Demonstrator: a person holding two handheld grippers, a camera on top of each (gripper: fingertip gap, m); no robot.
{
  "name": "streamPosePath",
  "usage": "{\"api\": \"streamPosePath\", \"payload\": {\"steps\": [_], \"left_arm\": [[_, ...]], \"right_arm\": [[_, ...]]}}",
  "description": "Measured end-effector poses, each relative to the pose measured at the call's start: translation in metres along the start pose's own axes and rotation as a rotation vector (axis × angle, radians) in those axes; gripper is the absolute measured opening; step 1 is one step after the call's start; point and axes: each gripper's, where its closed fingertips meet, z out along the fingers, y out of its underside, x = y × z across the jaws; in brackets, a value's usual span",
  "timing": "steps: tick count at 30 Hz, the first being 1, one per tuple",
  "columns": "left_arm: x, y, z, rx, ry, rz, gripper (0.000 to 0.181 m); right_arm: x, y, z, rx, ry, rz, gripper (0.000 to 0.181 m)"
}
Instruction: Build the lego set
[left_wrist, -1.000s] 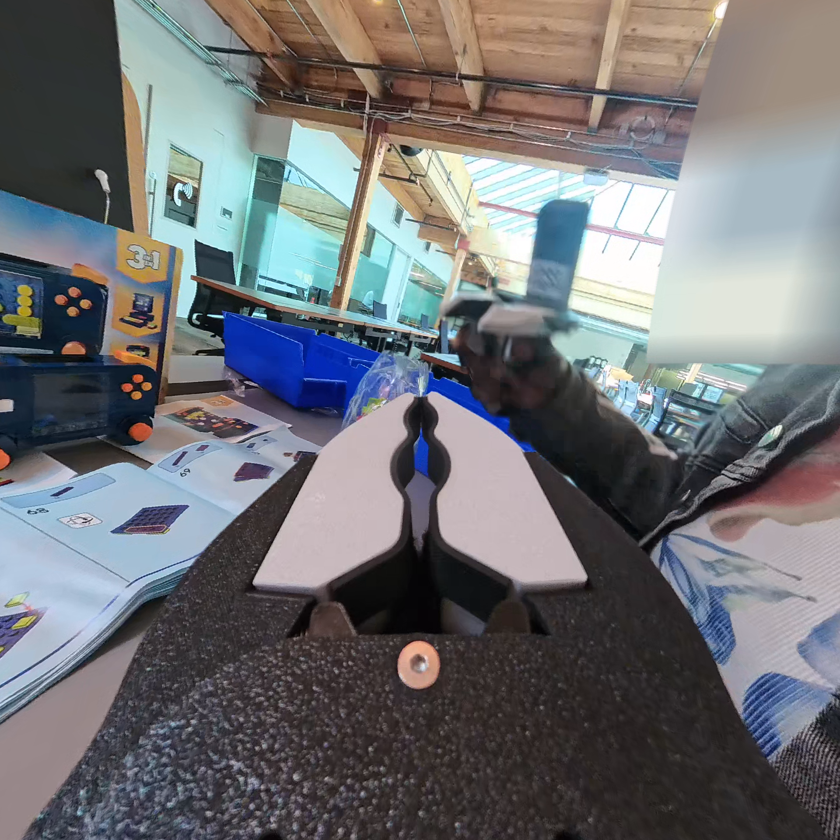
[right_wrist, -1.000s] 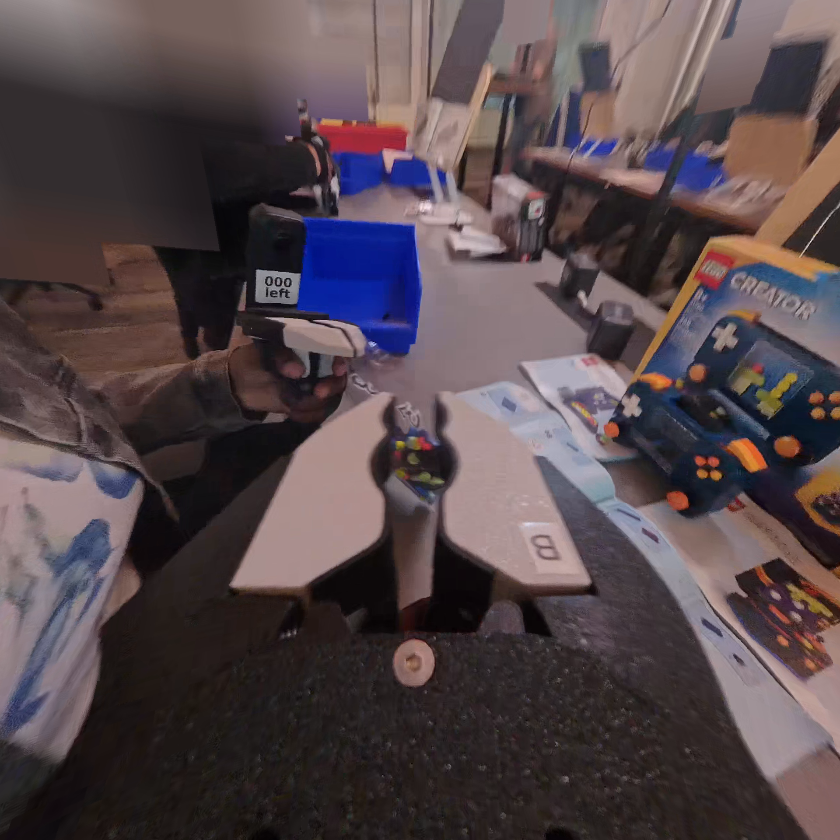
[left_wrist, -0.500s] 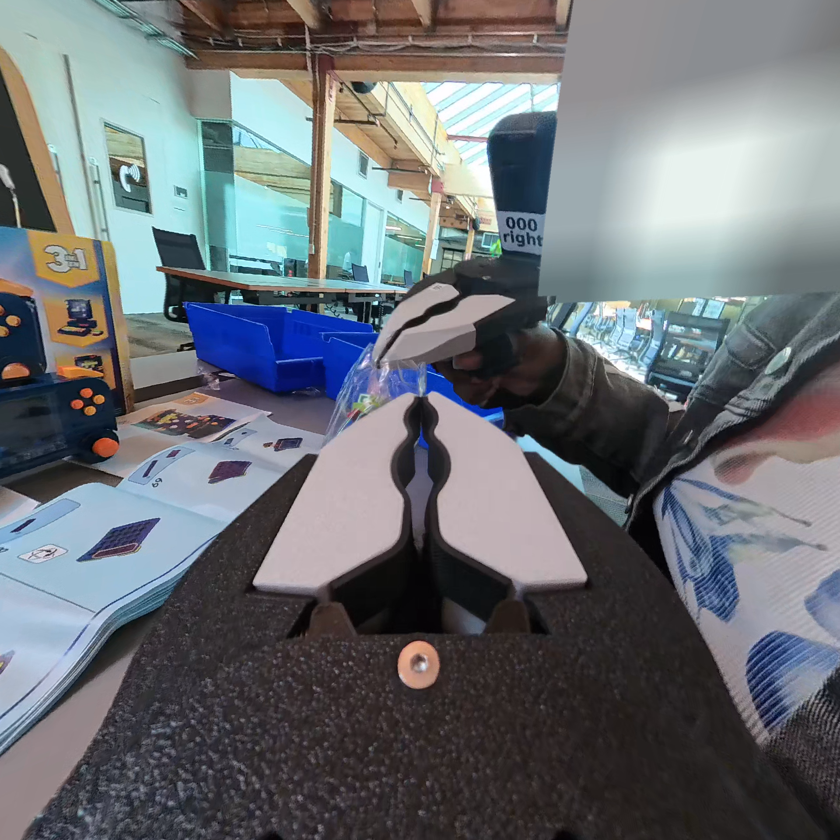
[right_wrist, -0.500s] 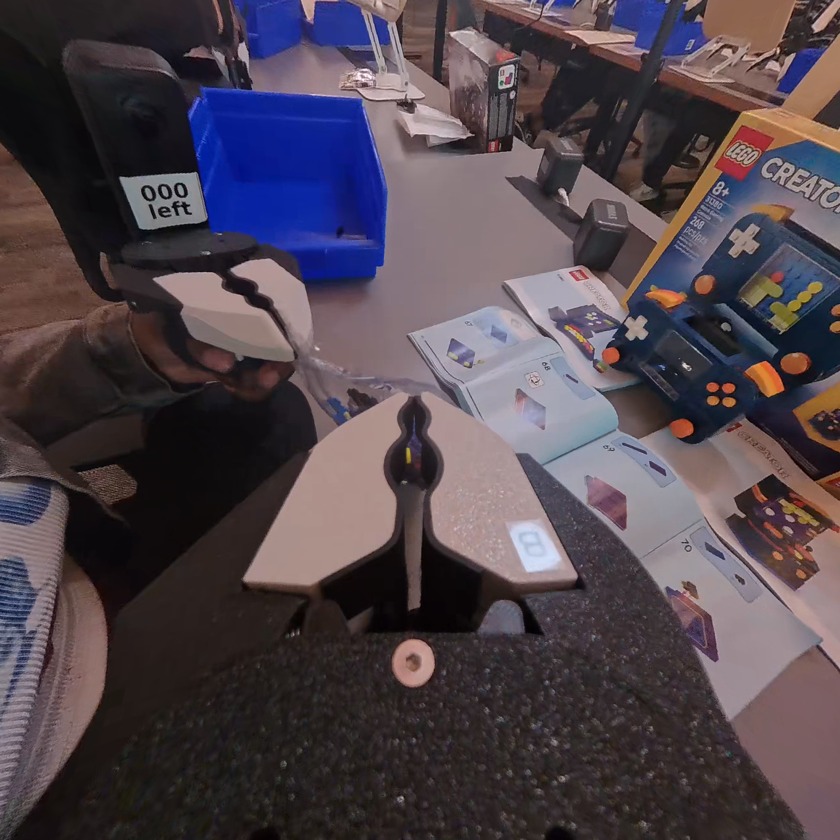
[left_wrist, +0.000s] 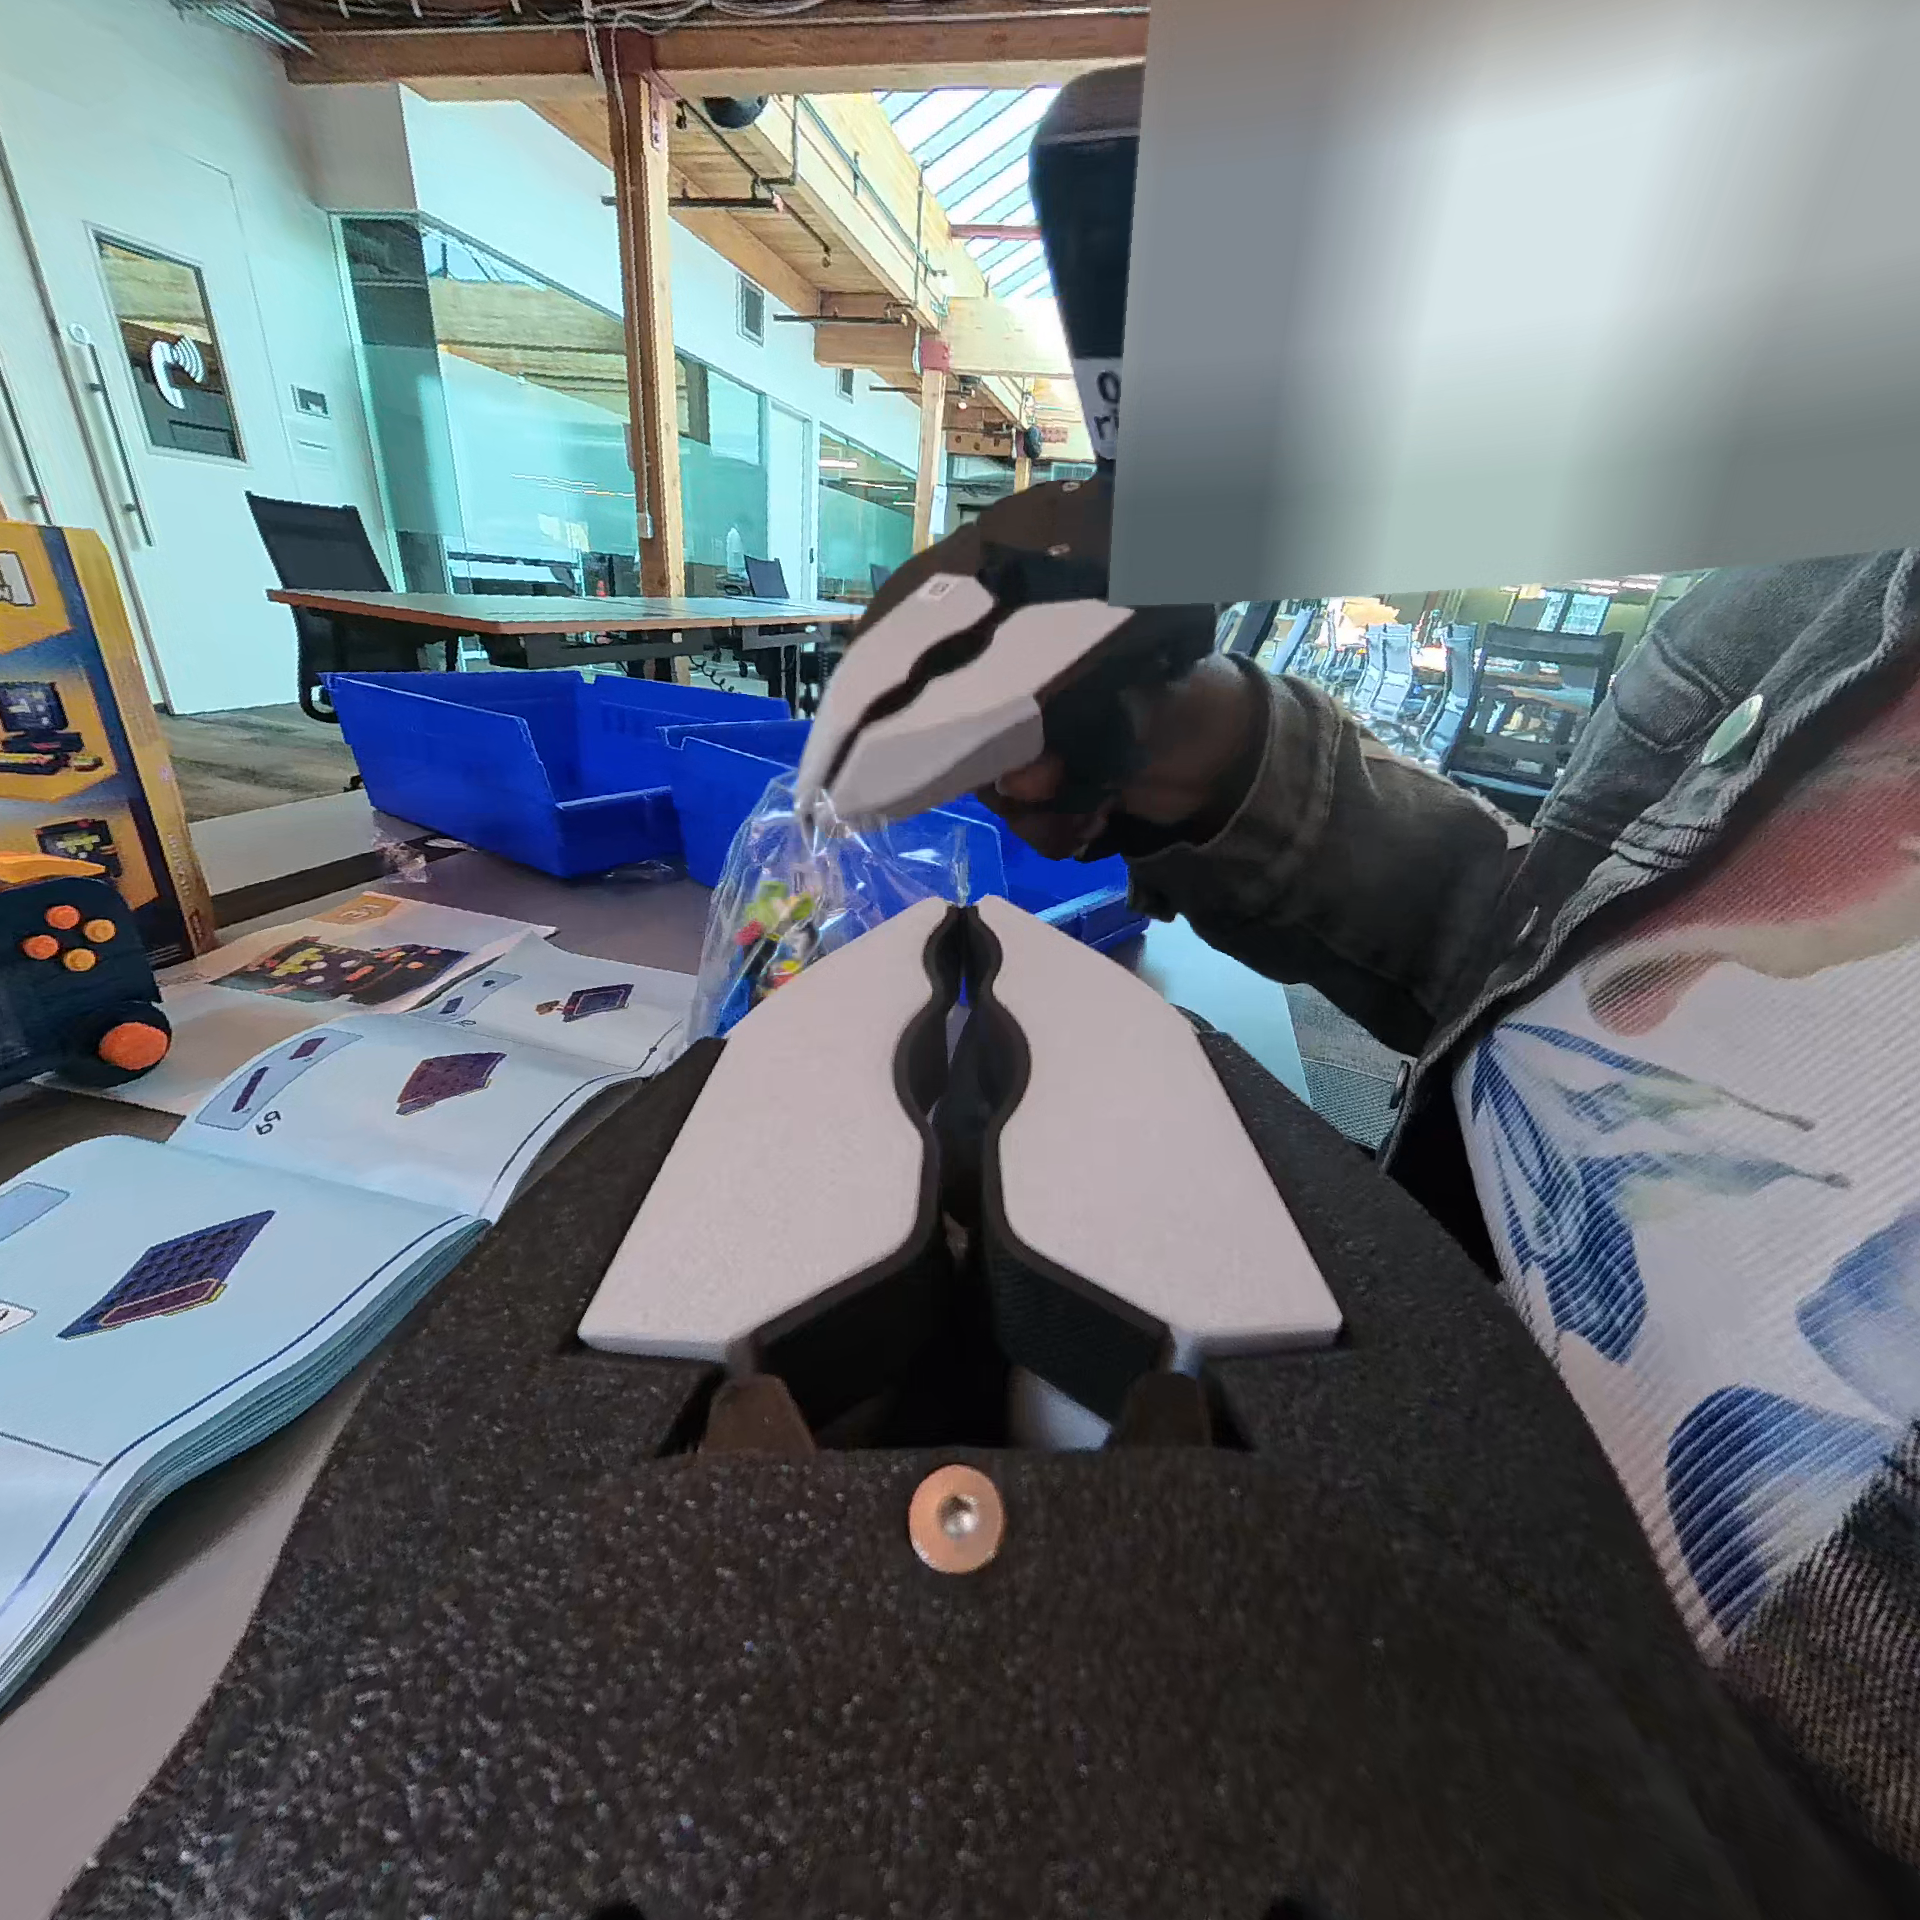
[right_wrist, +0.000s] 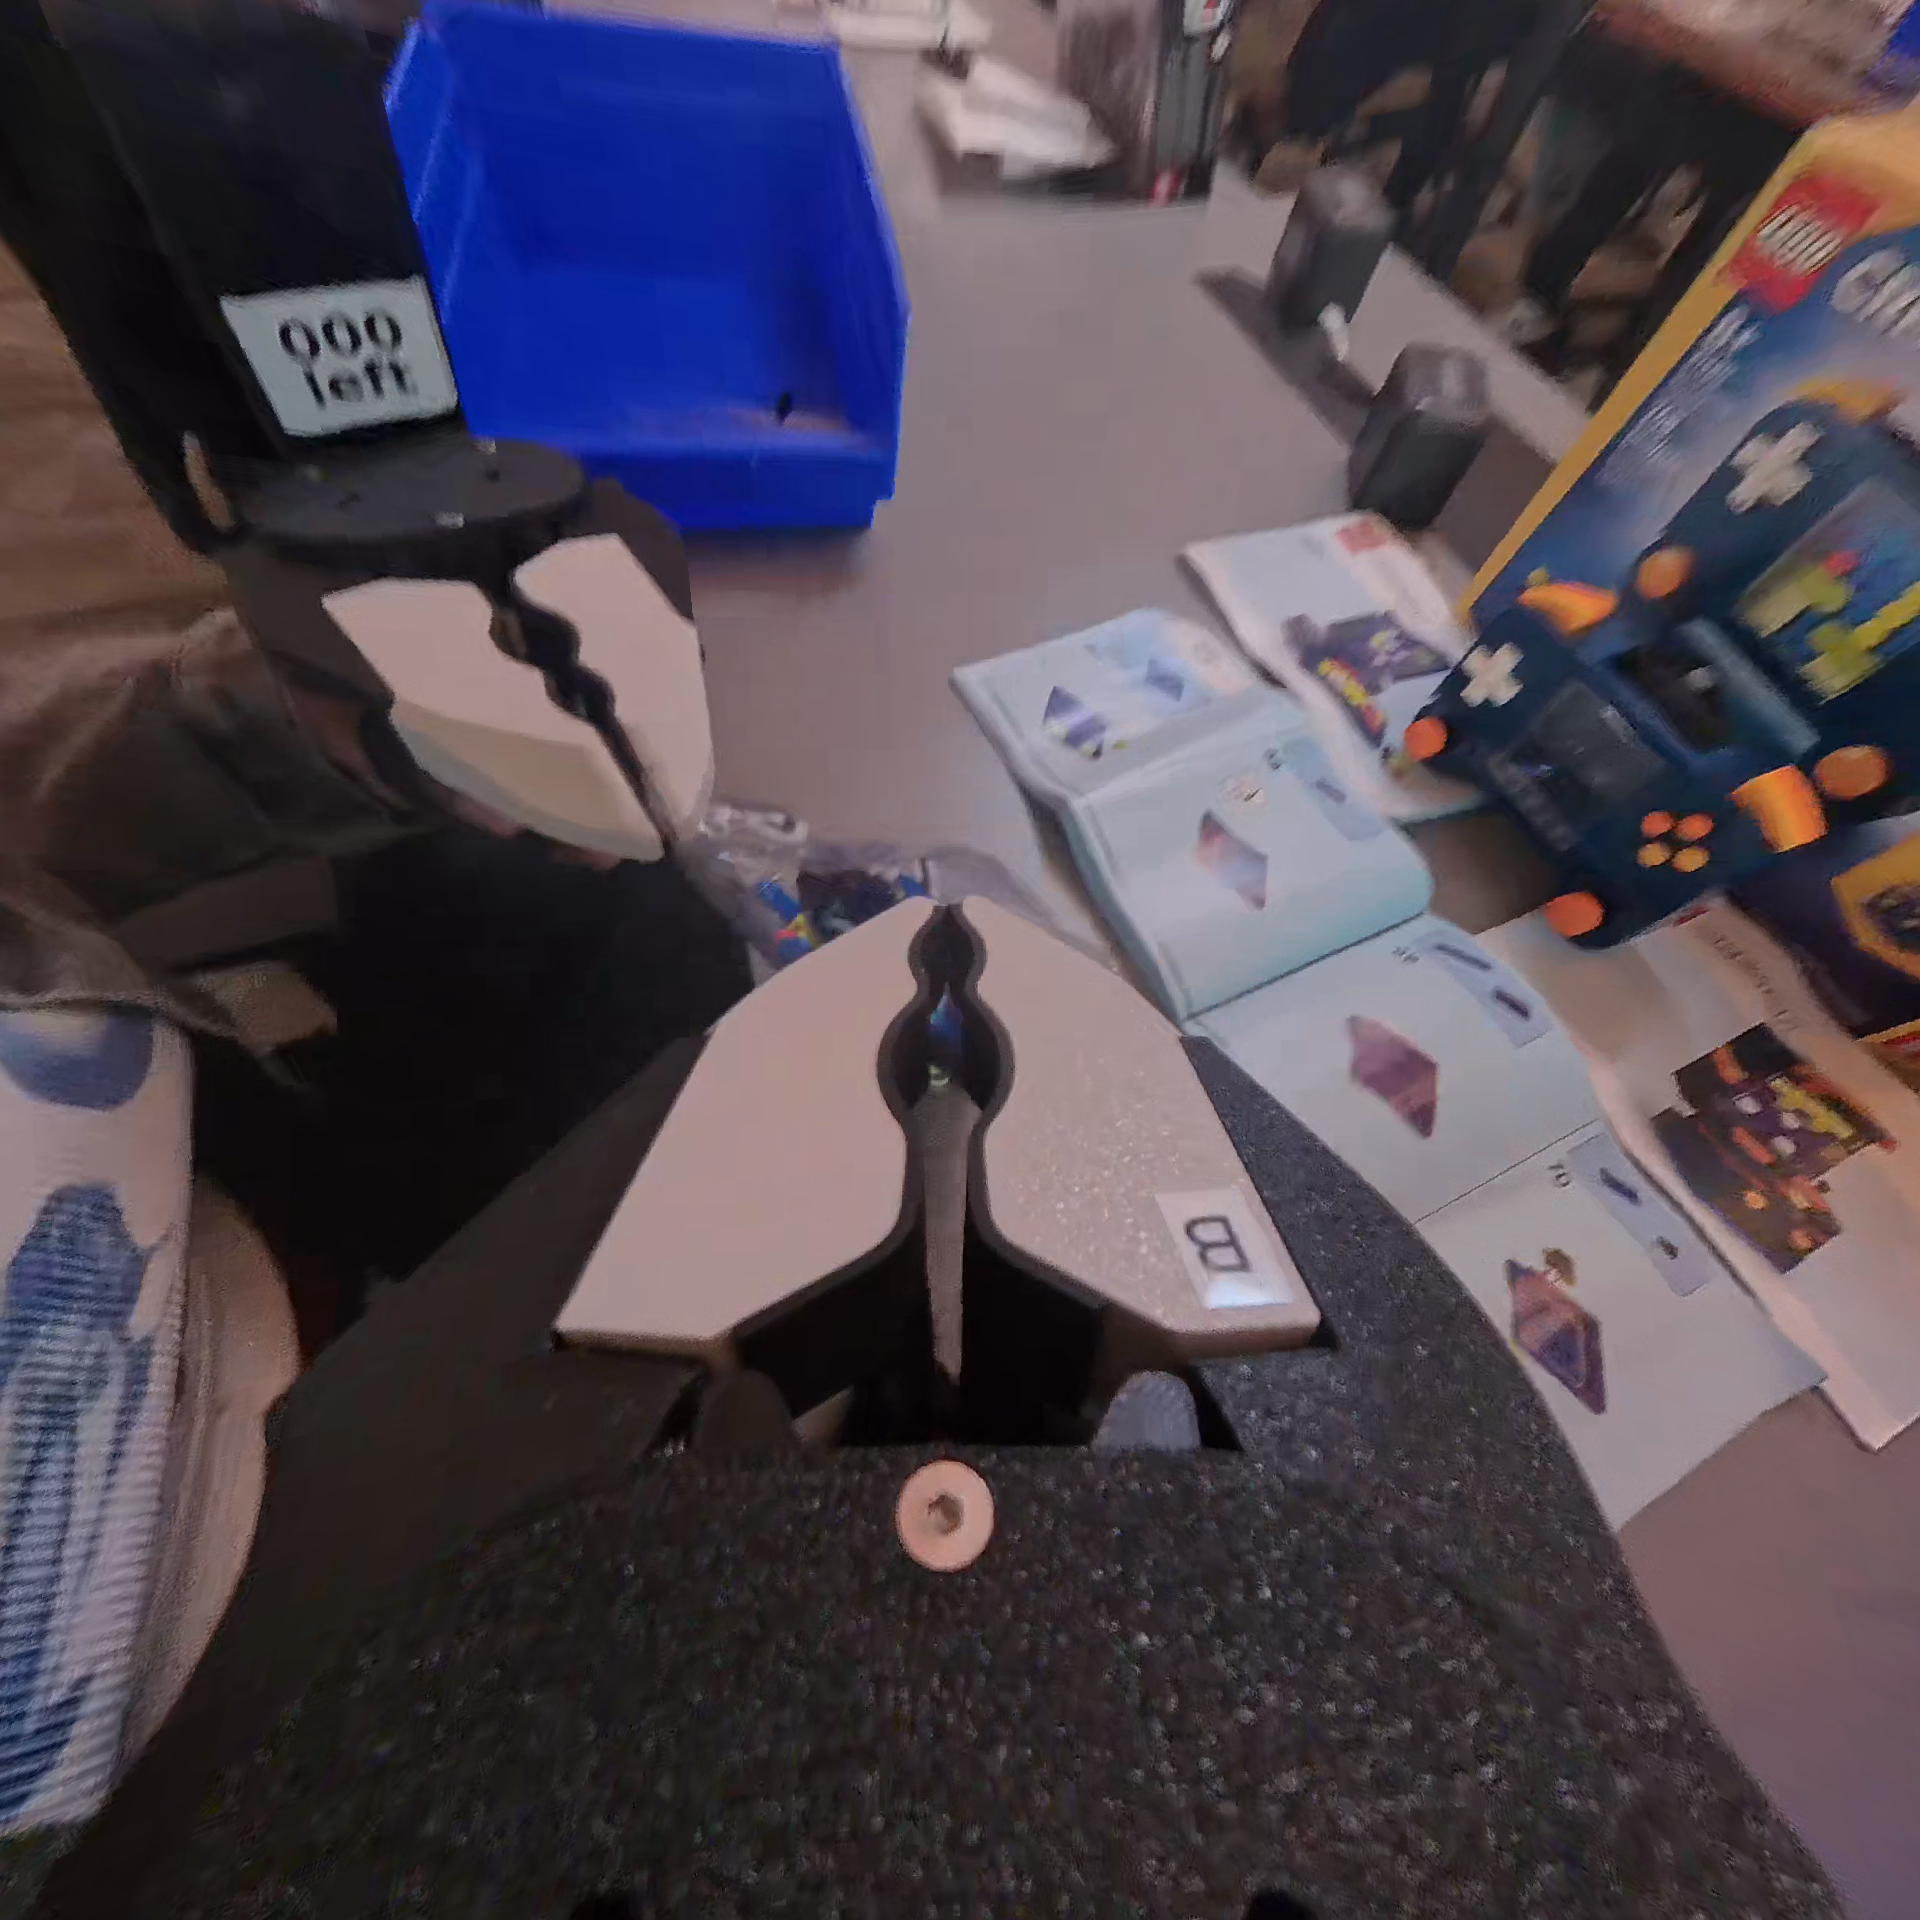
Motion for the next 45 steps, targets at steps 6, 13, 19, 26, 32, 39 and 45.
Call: {"api": "streamPosePath", "payload": {"steps": [6,13,19,26,32,39,45], "left_arm": [[0.004,0.005,0.004,-0.011,0.005,0.004,0.000],[0.009,0.015,0.011,-0.075,0.011,0.049,0.000],[0.018,0.021,0.018,-0.114,0.030,0.084,0.000],[0.022,0.024,0.023,-0.086,0.034,0.070,0.000],[0.022,0.027,0.027,-0.089,0.017,0.082,0.000],[0.024,0.020,0.025,-0.054,0.024,0.064,0.000],[0.026,0.025,0.026,-0.076,0.026,0.072,0.000]], "right_arm": [[-0.016,-0.011,-0.004,0.053,-0.140,0.076,0.000],[-0.013,0.018,0.008,-0.174,-0.061,-0.097,0.000],[-0.030,0.019,0.006,-0.177,-0.189,-0.020,0.000],[-0.044,0.025,-0.001,-0.242,-0.278,-0.099,0.000],[-0.010,0.045,-0.011,-0.461,-0.134,-0.271,0.000],[-0.003,0.033,-0.014,-0.349,-0.034,-0.887,0.000],[-0.009,0.048,-0.023,-0.459,-0.151,-0.948,0.025]]}}
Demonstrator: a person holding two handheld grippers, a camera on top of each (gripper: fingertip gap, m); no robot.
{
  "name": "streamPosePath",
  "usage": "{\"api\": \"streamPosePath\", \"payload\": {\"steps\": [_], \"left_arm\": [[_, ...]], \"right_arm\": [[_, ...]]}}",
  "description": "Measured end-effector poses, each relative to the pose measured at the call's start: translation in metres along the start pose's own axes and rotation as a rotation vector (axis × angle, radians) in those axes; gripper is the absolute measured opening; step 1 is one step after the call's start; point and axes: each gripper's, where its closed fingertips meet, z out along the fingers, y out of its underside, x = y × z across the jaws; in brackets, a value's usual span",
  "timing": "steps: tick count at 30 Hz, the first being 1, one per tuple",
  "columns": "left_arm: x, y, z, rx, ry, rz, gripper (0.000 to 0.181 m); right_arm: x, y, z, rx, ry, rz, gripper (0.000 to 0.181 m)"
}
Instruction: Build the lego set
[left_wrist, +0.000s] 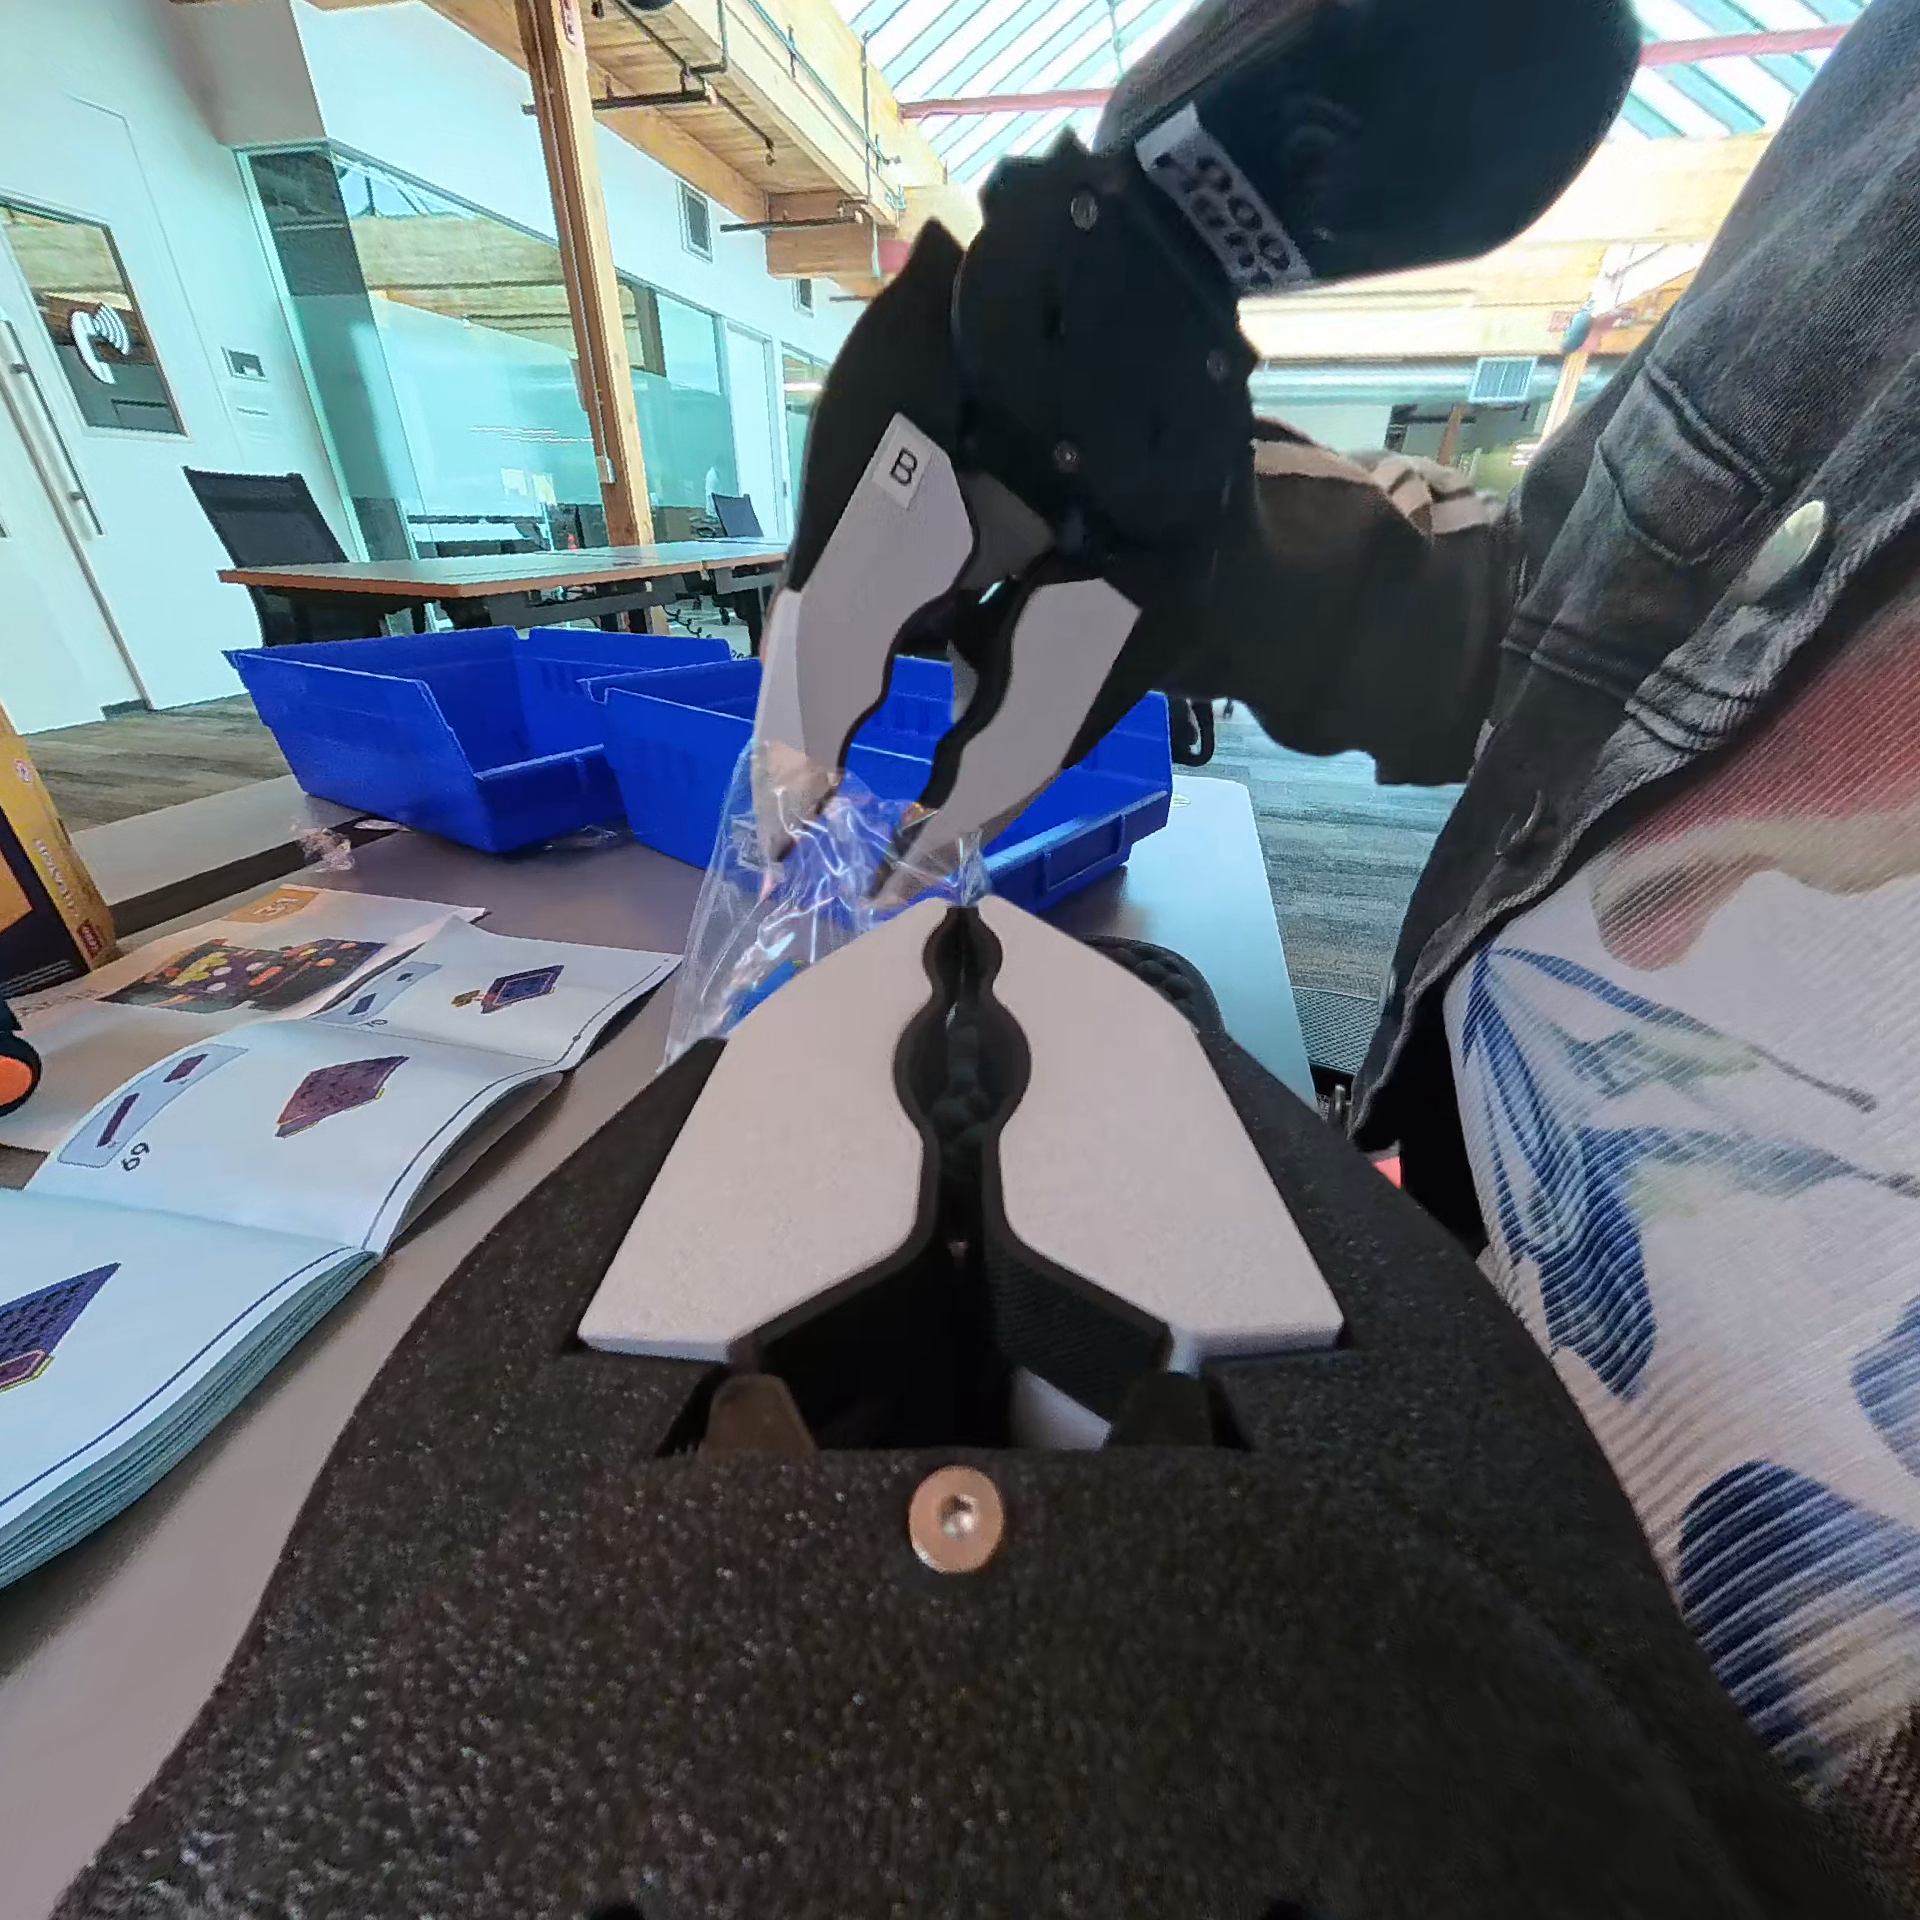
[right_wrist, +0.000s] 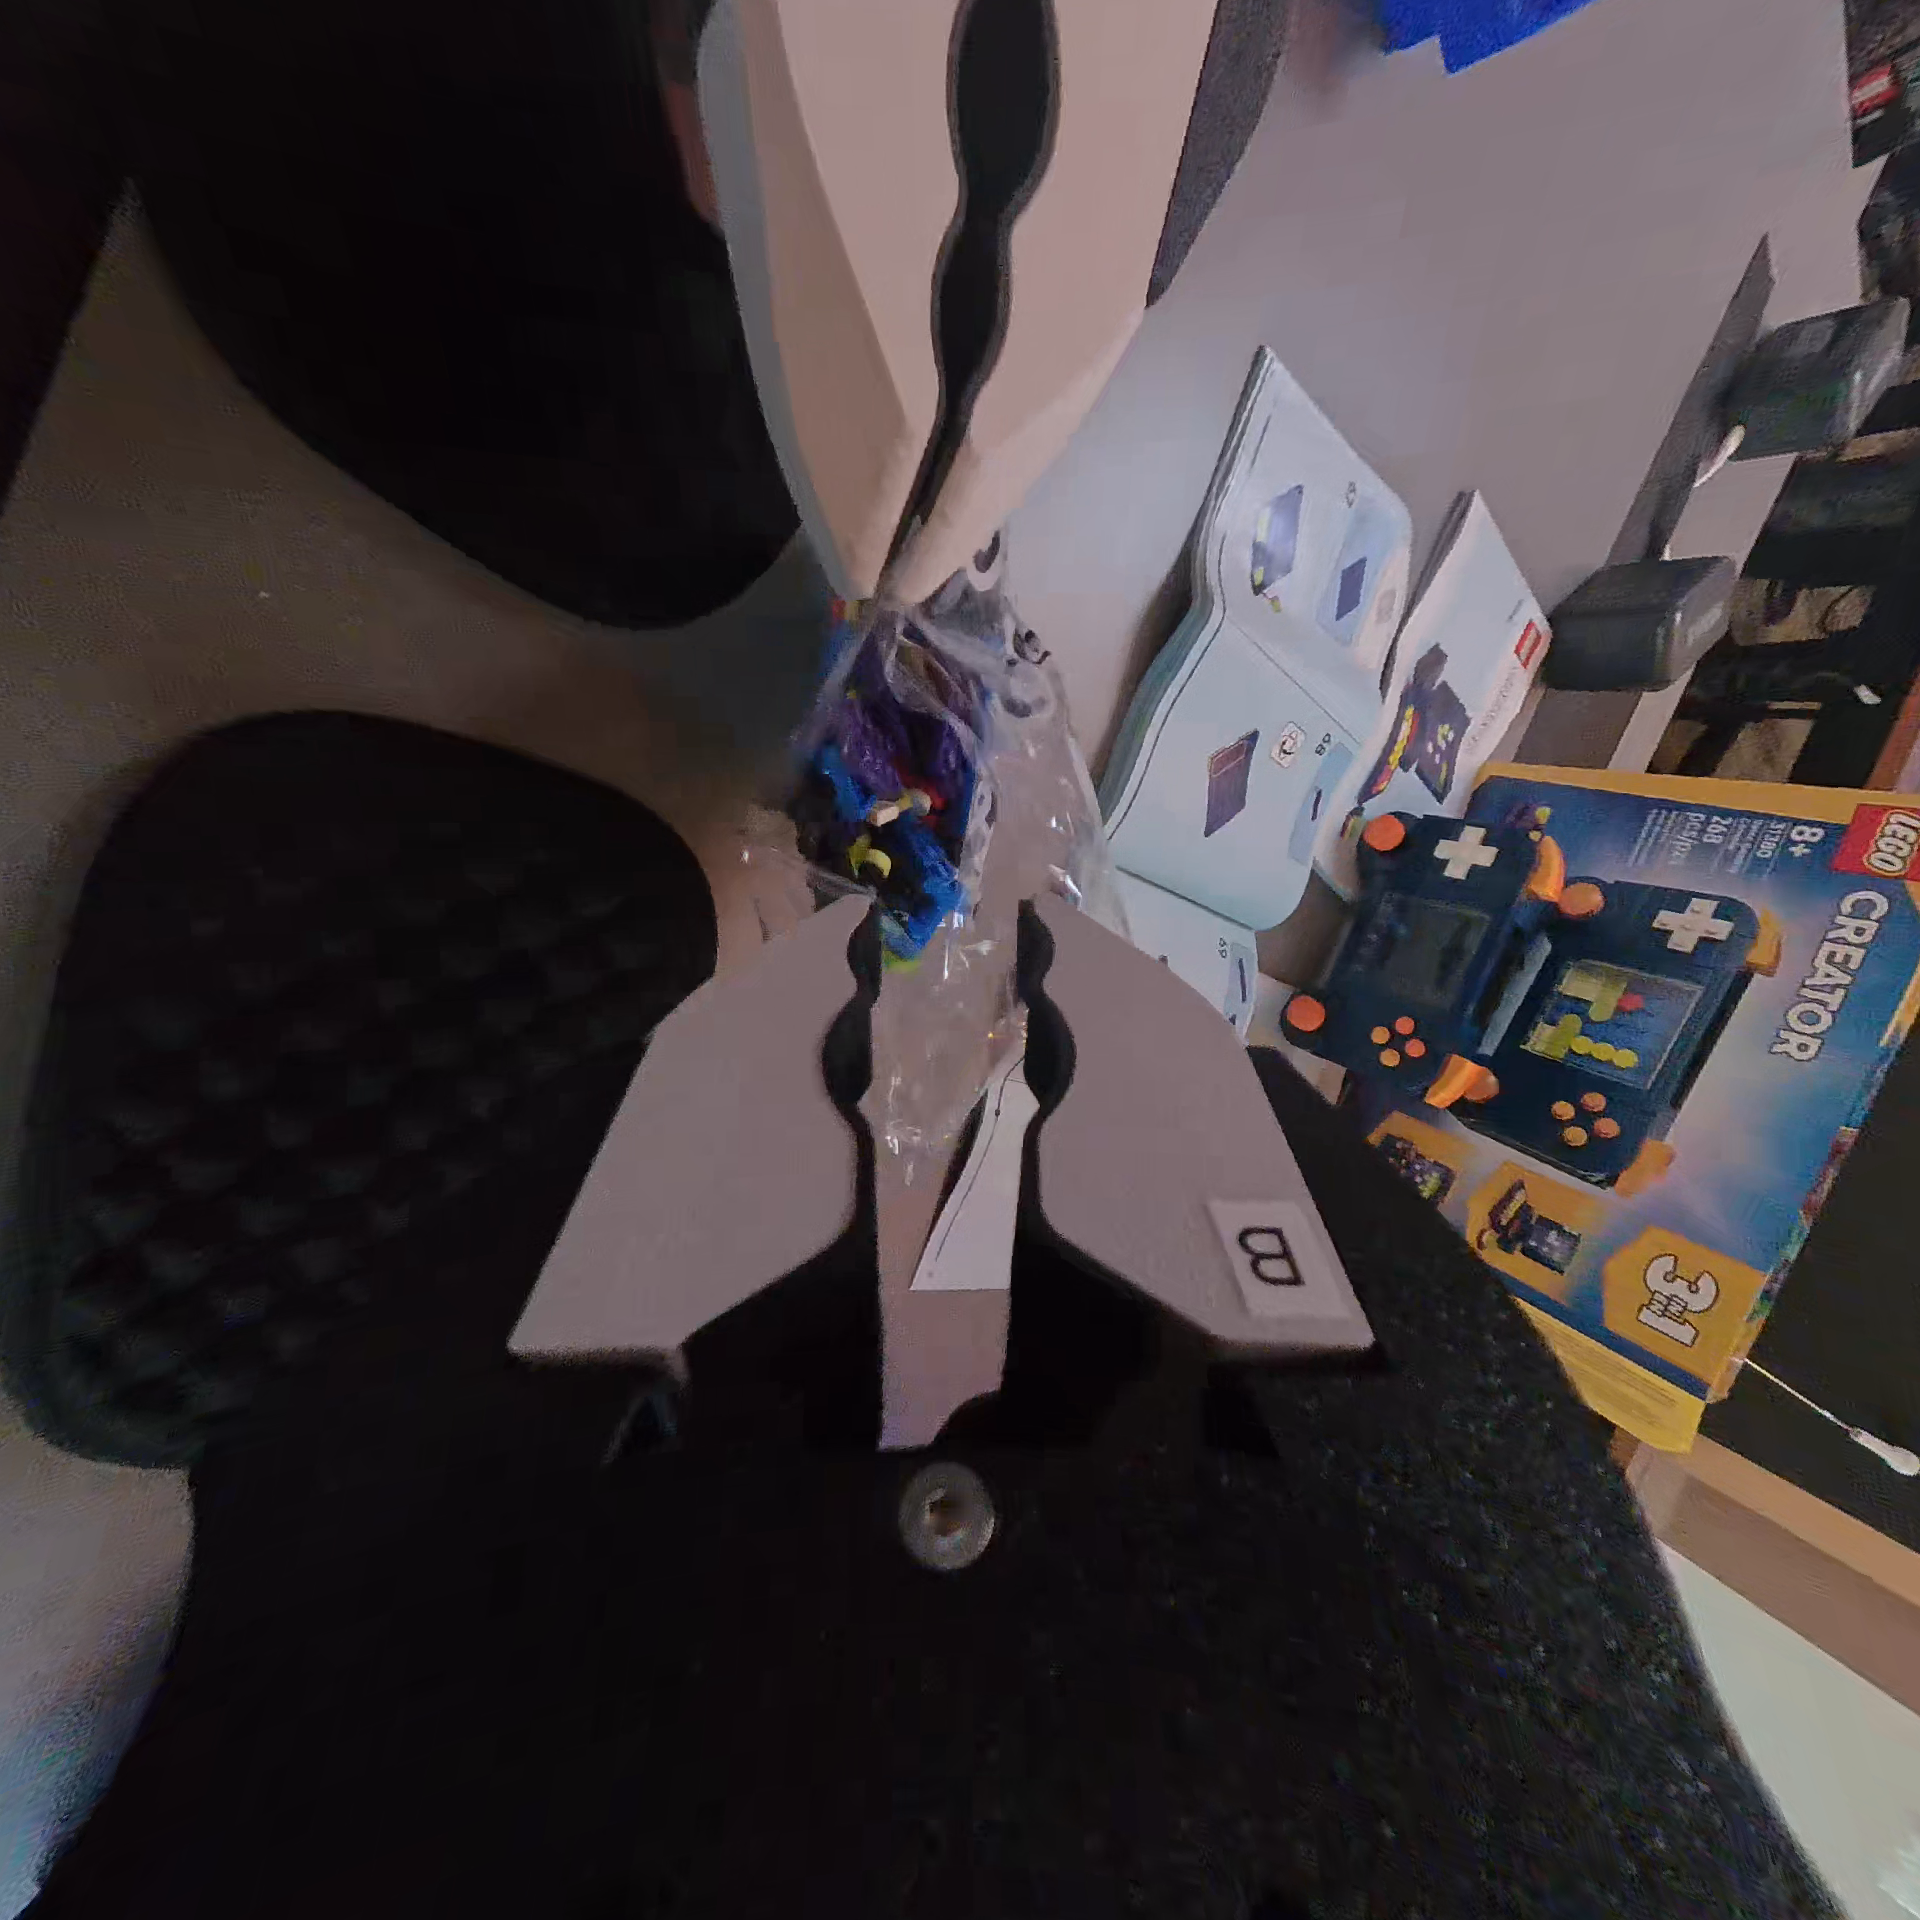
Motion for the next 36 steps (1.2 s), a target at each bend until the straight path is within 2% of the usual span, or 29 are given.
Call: {"api": "streamPosePath", "payload": {"steps": [4,5,7,11,14,19,21,23,24,25,26,27,29,31,33,36], "left_arm": [[-0.001,0.000,0.000,0.003,-0.005,-0.003,0.000],[-0.001,-0.001,-0.001,0.007,-0.003,-0.005,0.000],[0.000,-0.005,-0.002,0.030,0.005,-0.015,0.000],[0.004,-0.003,-0.001,0.015,0.016,0.002,0.000],[0.004,-0.001,0.001,0.002,0.009,0.011,0.000],[0.002,0.000,0.001,0.005,0.005,-0.005,0.000],[0.003,0.001,0.001,-0.001,0.005,-0.003,0.000],[0.003,0.001,0.001,0.004,0.012,-0.006,0.000],[0.003,-0.001,0.001,0.013,0.014,-0.010,0.000],[0.004,-0.003,0.000,0.028,0.021,-0.016,0.000],[0.005,-0.005,-0.001,0.039,0.029,-0.021,0.000],[0.005,-0.005,-0.001,0.041,0.028,-0.020,0.000],[0.005,-0.004,0.000,0.035,0.033,-0.017,0.000],[0.005,-0.003,0.000,0.033,0.031,-0.021,0.000],[0.003,-0.003,0.000,0.034,0.029,-0.027,0.000],[0.002,-0.013,-0.004,0.095,0.041,-0.068,0.000]], "right_arm": [[-0.003,-0.004,-0.001,0.018,-0.038,0.029,0.042],[-0.002,-0.004,-0.001,0.026,-0.034,0.039,0.036],[0.000,0.005,-0.001,-0.016,-0.023,0.005,0.002],[0.005,0.012,0.005,-0.099,0.034,-0.093,0.000],[-0.005,0.022,0.010,-0.213,-0.053,-0.031,0.000],[-0.012,0.026,0.010,-0.223,-0.127,0.088,0.039],[-0.014,0.025,0.009,-0.222,-0.129,0.103,0.045],[-0.011,0.024,0.007,-0.220,-0.095,0.065,0.038],[-0.008,0.026,0.006,-0.221,-0.067,0.048,0.028],[-0.003,0.030,0.004,-0.242,-0.032,0.045,0.008],[0.001,0.036,0.003,-0.268,-0.001,0.032,0.000],[-0.001,0.040,0.004,-0.274,-0.006,0.014,0.000],[-0.006,0.039,0.005,-0.266,-0.025,0.026,0.000],[-0.010,0.035,0.006,-0.242,-0.047,0.068,0.020],[-0.011,0.025,0.001,-0.150,-0.055,0.141,0.035],[0.001,0.019,-0.021,0.039,0.019,0.355,0.039]]}}
